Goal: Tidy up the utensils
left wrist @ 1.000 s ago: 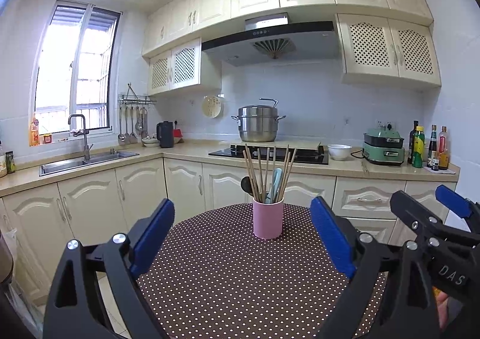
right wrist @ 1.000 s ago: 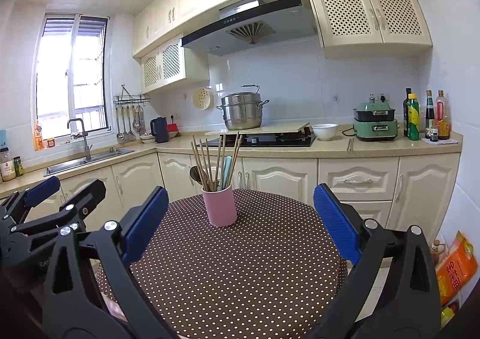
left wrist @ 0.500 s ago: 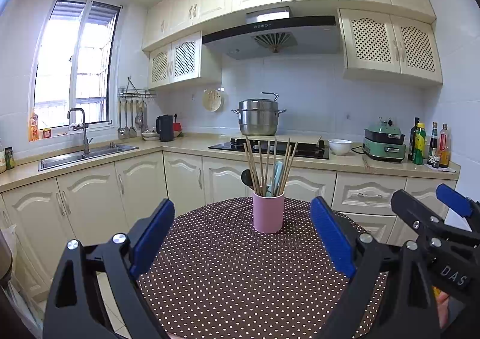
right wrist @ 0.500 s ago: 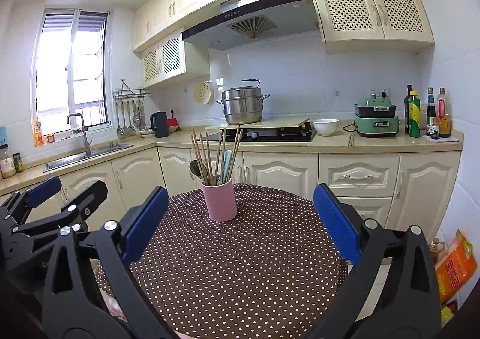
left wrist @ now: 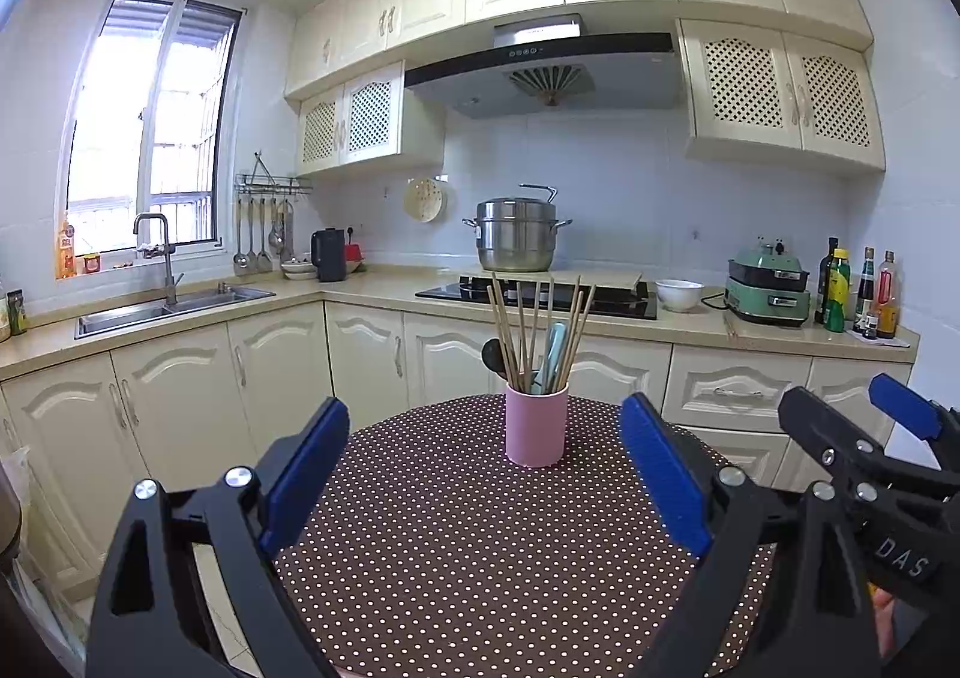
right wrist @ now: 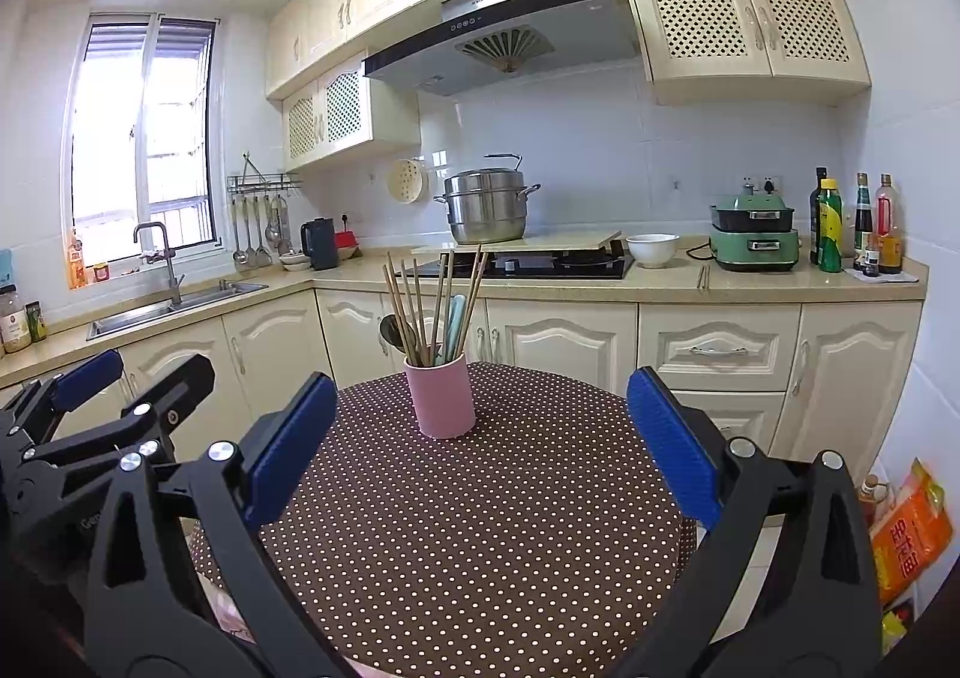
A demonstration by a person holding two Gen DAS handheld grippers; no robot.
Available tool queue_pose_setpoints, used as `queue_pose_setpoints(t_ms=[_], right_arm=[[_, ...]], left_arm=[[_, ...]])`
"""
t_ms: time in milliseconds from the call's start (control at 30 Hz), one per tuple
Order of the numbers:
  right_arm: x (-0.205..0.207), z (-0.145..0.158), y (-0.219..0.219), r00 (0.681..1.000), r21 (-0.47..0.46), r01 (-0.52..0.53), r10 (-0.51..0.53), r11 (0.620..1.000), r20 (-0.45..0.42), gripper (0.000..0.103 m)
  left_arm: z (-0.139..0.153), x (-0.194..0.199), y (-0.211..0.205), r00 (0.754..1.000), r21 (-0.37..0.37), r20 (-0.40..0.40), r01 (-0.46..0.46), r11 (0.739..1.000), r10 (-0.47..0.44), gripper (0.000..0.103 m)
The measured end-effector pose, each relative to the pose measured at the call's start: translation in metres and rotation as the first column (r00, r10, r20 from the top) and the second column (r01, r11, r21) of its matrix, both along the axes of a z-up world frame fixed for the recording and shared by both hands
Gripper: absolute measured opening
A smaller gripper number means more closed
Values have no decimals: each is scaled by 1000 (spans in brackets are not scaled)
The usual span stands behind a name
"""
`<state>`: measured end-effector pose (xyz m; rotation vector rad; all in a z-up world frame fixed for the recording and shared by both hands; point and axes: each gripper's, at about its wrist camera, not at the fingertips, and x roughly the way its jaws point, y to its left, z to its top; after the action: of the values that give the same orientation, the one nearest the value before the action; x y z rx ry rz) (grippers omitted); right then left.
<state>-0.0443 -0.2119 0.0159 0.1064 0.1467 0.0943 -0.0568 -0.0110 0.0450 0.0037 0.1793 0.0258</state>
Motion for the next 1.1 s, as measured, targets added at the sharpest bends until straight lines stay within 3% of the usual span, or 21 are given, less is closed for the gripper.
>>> queue_pose_setpoints(t_ms=[1100], right_arm=[[6, -5, -2, 999, -1, 4, -4, 1000, -36, 96]], left_arm=[[-7, 8, -3, 999, -10, -34, 1, 1000, -2, 90]])
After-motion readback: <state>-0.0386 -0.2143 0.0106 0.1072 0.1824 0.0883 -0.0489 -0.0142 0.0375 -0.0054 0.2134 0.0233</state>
